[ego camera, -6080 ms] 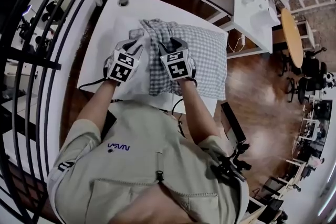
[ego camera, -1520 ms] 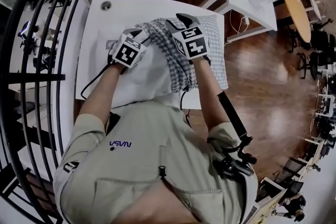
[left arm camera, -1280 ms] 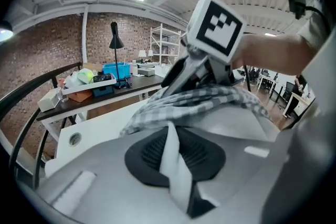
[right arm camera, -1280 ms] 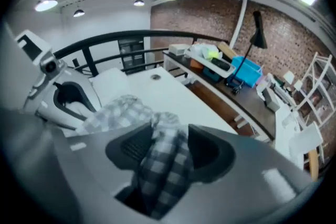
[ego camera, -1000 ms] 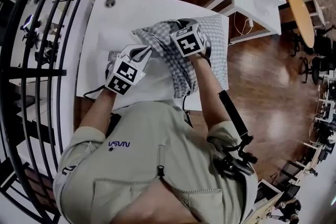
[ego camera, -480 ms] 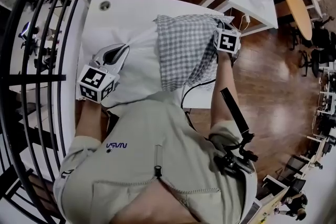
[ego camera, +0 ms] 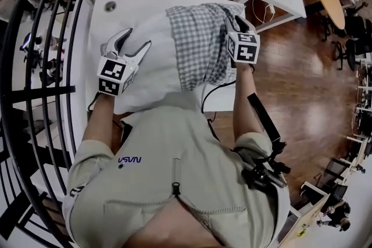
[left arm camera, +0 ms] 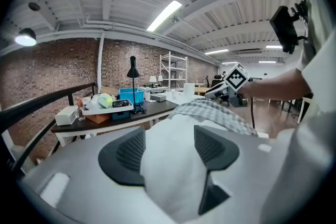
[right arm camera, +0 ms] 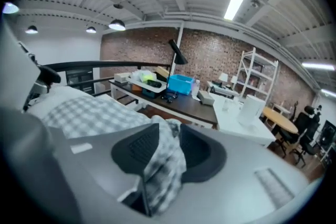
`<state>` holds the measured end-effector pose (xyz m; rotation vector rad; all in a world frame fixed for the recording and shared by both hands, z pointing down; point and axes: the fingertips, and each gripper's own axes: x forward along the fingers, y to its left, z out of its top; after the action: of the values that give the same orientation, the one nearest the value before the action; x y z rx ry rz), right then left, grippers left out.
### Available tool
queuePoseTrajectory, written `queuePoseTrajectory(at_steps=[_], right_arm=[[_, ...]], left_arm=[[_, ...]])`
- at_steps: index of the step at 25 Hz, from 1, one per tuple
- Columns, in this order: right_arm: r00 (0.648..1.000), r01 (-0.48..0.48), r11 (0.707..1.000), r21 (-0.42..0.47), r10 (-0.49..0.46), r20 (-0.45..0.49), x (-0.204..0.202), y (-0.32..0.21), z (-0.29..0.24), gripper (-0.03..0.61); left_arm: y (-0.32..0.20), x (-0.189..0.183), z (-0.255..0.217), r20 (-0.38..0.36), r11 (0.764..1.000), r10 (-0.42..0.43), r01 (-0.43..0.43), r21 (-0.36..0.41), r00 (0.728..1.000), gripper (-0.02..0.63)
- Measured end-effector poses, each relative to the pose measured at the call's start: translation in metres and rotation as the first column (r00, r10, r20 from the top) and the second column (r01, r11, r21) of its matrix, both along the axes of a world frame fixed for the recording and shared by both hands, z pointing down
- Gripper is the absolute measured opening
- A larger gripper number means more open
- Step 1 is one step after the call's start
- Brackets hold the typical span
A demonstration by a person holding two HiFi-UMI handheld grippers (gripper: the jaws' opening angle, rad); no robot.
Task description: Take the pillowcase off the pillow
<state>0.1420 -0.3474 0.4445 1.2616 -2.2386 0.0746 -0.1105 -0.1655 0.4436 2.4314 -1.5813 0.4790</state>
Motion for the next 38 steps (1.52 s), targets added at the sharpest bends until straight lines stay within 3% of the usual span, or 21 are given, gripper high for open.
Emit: queuePoseTrajectory(at_steps=[3, 6, 10, 12, 14, 17, 18, 19, 24, 27, 29, 32, 38], right_arm=[[0.995, 0.045, 0.999, 0.025, -0.048, 0.091, -0.015, 0.062, -0.011, 0.126], [0.987, 0.083, 0.996, -0.016, -0.080, 0.142, -0.025, 0.129, 0.004, 0.126], [0.988, 0.116, 0.984, -0.133, -0.100, 0.119, -0.024, 0.198, 0.041, 0.147], [0.989, 0.133, 0.974, -0.185, -0.118, 0.093, -0.025, 0.225, 0.059, 0.153], [0.989, 0.147, 0.962, -0.230, -0.136, 0.060, -0.029, 0.243, 0.085, 0.181], [0.993, 0.119, 0.963, -0.240, -0.120, 0.011, -0.038, 0.239, 0.114, 0.176], [0.994, 0.102, 0.969, -0.224, -0.108, -0.017, -0.039, 0.234, 0.115, 0.127], [0.994, 0.087, 0.975, -0.203, -0.098, -0.044, -0.037, 0.230, 0.111, 0.015], [0.999, 0.014, 0.997, -0.081, -0.017, -0.044, -0.010, 0.204, 0.065, 0.011], [0.998, -0.033, 0.999, 0.000, 0.033, -0.047, 0.016, 0.180, 0.030, 0.009], [0.996, -0.062, 0.998, 0.031, 0.064, -0.066, 0.033, 0.170, 0.018, 0.009], [0.987, -0.120, 0.993, 0.015, 0.121, -0.105, 0.060, 0.167, 0.026, 0.009], [0.955, -0.253, 0.954, -0.161, 0.220, -0.198, 0.107, 0.188, 0.118, 0.008]], left_arm=[[0.028, 0.035, -0.010, 0.064, 0.994, 0.108, -0.109, 0.001, 0.992, 0.278], [0.064, 0.082, 0.008, 0.089, 0.970, 0.242, -0.238, -0.056, 0.966, 0.288], [0.094, 0.130, 0.058, 0.078, 0.929, 0.342, -0.324, -0.181, 0.936, 0.304], [0.096, 0.135, 0.081, 0.116, 0.919, 0.354, -0.322, -0.227, 0.928, 0.310], [0.093, 0.130, 0.099, 0.172, 0.921, 0.345, -0.297, -0.254, 0.923, 0.300], [0.082, 0.118, 0.104, 0.222, 0.937, 0.305, -0.251, -0.243, 0.926, 0.125], [0.080, 0.113, 0.101, 0.219, 0.942, 0.293, -0.242, -0.234, 0.930, 0.060], [0.078, 0.108, 0.094, 0.211, 0.947, 0.281, -0.234, -0.220, 0.936, 0.014], [0.053, 0.074, 0.022, 0.198, 0.986, 0.166, -0.158, -0.054, 0.966, 0.012], [0.042, 0.059, -0.017, 0.175, 0.994, 0.100, -0.108, 0.032, 0.979, 0.012], [0.043, 0.048, -0.028, 0.140, 0.996, 0.074, -0.082, 0.047, 0.987, 0.012], [0.054, 0.037, -0.022, 0.100, 0.997, 0.070, -0.072, 0.014, 0.993, 0.012], [0.082, 0.036, 0.053, -0.010, 0.984, 0.066, -0.067, -0.167, 0.998, 0.012]])
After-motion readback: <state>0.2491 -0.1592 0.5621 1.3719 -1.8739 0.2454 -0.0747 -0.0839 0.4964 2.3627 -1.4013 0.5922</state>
